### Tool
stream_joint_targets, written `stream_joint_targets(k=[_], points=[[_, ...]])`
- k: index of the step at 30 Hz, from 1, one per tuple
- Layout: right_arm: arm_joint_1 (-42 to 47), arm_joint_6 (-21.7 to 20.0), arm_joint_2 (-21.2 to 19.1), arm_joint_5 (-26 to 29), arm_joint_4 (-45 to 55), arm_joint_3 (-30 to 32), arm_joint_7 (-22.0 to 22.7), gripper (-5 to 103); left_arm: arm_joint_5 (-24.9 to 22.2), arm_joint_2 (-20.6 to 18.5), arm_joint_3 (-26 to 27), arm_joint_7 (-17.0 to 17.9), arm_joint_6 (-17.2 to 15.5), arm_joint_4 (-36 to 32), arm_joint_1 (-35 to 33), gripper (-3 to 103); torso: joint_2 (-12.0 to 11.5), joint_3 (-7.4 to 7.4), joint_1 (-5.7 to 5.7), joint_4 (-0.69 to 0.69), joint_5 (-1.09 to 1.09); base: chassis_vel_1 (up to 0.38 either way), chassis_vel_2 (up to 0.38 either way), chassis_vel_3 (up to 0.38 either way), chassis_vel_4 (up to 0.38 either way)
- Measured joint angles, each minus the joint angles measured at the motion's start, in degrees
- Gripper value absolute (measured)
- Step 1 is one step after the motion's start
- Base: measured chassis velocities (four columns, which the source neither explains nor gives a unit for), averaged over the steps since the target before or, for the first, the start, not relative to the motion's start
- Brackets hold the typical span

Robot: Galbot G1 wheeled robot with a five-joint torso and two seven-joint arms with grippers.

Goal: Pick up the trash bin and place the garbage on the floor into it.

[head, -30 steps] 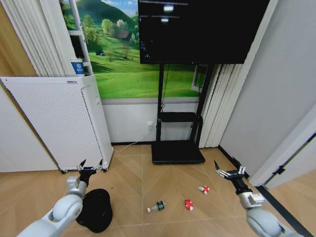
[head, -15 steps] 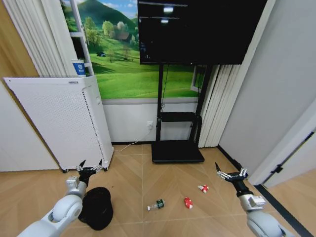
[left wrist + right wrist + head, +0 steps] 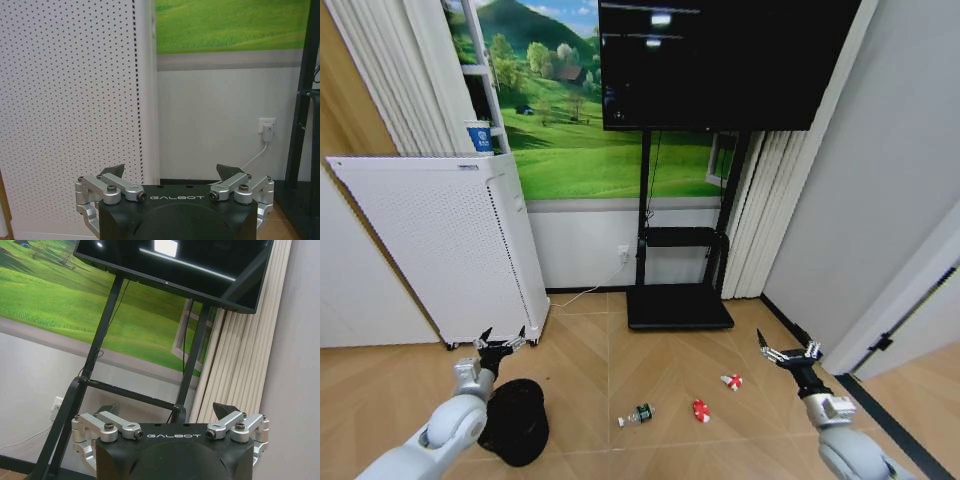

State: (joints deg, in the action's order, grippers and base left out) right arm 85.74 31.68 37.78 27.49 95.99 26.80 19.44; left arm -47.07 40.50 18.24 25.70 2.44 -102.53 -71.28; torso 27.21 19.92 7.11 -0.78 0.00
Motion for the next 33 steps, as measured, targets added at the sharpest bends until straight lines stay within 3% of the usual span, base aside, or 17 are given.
stream_joint_targets(k=[5, 15, 33], points=[[0.1, 0.1, 0.1, -0.1, -0.1, 0.0, 0.0, 100, 2.2, 0.2, -0.5, -1.1, 2.1, 1.1, 0.5, 100, 0.0, 0.0, 0.0, -0.01, 0.0, 0.0, 0.0, 0.0, 0.0], [0.5, 0.3, 0.2, -0.4, 0.0, 0.1, 0.1, 100, 2.2, -0.1, -0.7, -1.4, 2.7, 1.5, -0.2, 100, -0.6, -0.31, -0.22, -0.01, 0.0, 0.0, 0.0, 0.0, 0.0], [1.6, 1.1, 0.4, -1.0, 1.3, 0.8, 0.0, 100, 3.2, -1.0, 0.6, -1.0, 2.0, -1.9, -2.9, 100, -5.1, -3.18, -1.87, -0.01, 0.0, 0.0, 0.0, 0.0, 0.0]])
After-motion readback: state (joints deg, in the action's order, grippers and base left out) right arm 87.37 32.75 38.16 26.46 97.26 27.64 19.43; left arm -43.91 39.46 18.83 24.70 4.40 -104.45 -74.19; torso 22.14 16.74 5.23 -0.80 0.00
